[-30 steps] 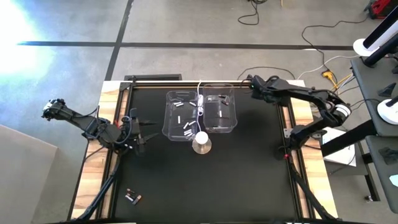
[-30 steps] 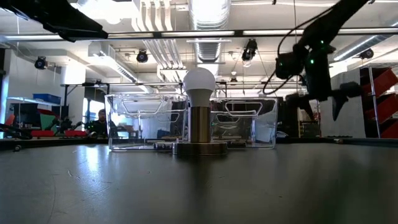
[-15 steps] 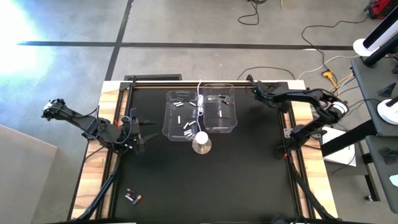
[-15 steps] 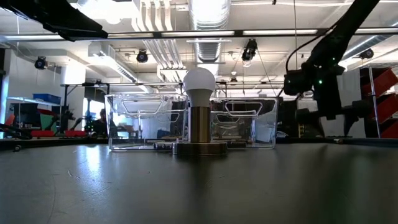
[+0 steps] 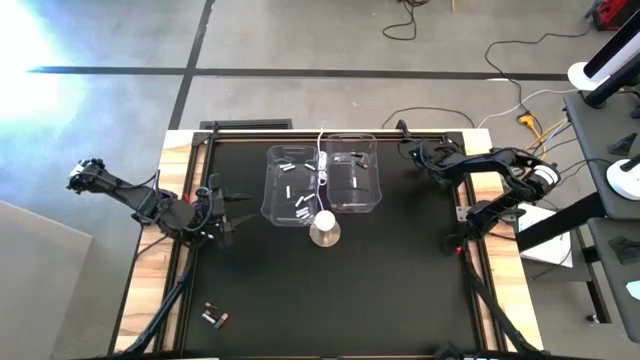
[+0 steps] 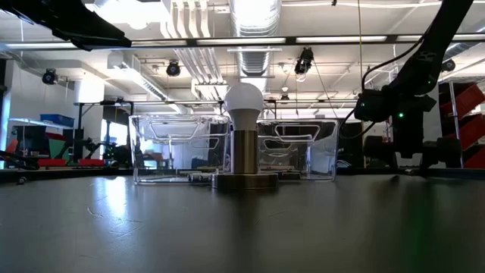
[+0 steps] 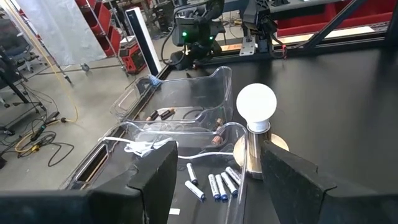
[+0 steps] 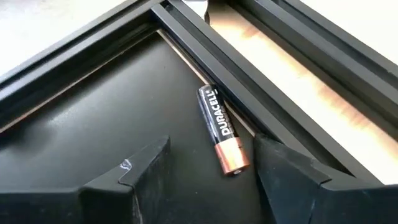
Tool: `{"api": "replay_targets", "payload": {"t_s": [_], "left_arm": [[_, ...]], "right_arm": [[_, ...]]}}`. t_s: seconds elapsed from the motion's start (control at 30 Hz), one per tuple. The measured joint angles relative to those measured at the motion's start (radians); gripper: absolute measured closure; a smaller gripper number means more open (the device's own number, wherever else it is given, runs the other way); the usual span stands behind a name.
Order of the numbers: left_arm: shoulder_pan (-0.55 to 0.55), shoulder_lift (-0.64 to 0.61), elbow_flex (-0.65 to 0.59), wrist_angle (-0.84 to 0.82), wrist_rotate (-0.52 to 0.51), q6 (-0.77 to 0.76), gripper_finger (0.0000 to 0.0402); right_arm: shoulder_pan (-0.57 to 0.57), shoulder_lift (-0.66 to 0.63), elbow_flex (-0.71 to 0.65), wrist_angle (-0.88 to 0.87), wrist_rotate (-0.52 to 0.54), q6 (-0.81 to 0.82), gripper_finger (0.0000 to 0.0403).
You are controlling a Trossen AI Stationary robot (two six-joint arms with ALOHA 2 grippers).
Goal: Sort batteries
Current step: Put the black battery into the right transparent bin
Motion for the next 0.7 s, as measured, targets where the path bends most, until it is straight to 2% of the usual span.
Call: {"api": "replay_targets", "payload": {"t_s": [0.17,0.53,0.7], "left_arm": [[0.0,0.0,0.0,0.0,0.0,0.0,0.0194],[0.0,0.0,0.0,0.0,0.0,0.0,0.0194],[0.0,0.0,0.0,-0.001,0.0,0.0,0.0194]], "right_arm": [[0.011,0.026,0.022,-0.013,-0.001,-0.082,0.0203],[0.022,0.049,0.026,-0.033,-0.007,-0.026,0.0294],[0.039,0.02,0.046,-0.13,-0.021,-0.022,0.0337]]}}
